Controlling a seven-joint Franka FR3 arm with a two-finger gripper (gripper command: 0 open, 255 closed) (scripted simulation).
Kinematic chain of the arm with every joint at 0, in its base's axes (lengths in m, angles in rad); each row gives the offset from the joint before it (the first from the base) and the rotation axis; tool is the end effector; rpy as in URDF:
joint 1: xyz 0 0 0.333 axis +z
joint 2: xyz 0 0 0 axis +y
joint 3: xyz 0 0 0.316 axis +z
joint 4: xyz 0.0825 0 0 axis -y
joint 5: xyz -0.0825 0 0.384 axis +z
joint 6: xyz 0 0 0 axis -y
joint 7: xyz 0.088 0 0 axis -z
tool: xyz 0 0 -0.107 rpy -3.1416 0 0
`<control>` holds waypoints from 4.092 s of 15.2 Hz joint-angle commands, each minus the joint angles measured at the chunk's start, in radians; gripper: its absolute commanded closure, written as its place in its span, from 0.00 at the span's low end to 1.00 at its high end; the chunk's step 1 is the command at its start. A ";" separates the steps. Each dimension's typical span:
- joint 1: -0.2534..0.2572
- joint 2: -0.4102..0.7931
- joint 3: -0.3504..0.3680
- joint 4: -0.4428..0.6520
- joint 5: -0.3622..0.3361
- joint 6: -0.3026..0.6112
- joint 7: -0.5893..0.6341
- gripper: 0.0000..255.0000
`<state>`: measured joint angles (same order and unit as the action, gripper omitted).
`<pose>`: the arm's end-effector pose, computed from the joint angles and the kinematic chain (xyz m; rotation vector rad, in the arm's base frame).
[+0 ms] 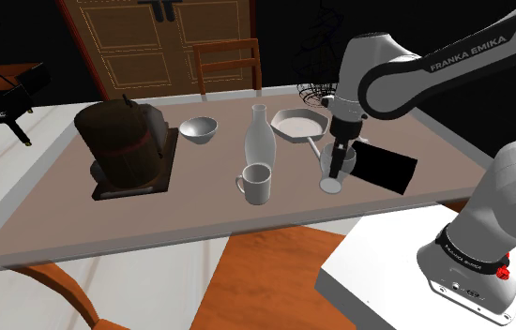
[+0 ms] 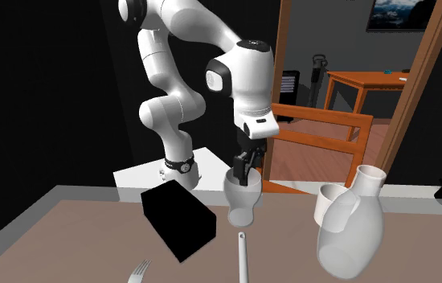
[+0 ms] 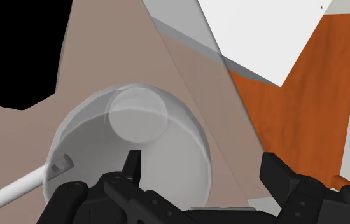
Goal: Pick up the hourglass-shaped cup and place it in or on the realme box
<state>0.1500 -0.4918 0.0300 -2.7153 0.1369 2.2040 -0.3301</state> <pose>0.3582 0.0692 0.3743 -2.9767 -0.6411 0.0178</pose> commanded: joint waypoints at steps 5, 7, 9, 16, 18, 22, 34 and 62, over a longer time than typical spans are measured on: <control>0.000 0.002 0.000 -0.002 0.000 0.004 -0.001 0.00; 0.000 0.002 0.000 -0.002 0.000 0.004 -0.001 1.00; 0.000 0.002 0.000 -0.002 0.000 0.004 -0.001 1.00; -0.001 -0.007 0.000 0.006 -0.001 -0.012 0.001 1.00; -0.002 -0.023 -0.001 0.022 -0.004 -0.045 0.004 1.00; -0.004 -0.052 -0.002 0.058 -0.009 -0.109 0.011 1.00; -0.008 -0.106 -0.006 0.184 -0.020 -0.289 0.028 1.00; -0.150 -0.341 -0.278 0.279 -0.234 -0.632 -0.257 1.00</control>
<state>0.0008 -0.8295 -0.2474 -2.4255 -0.0958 1.5646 -0.5860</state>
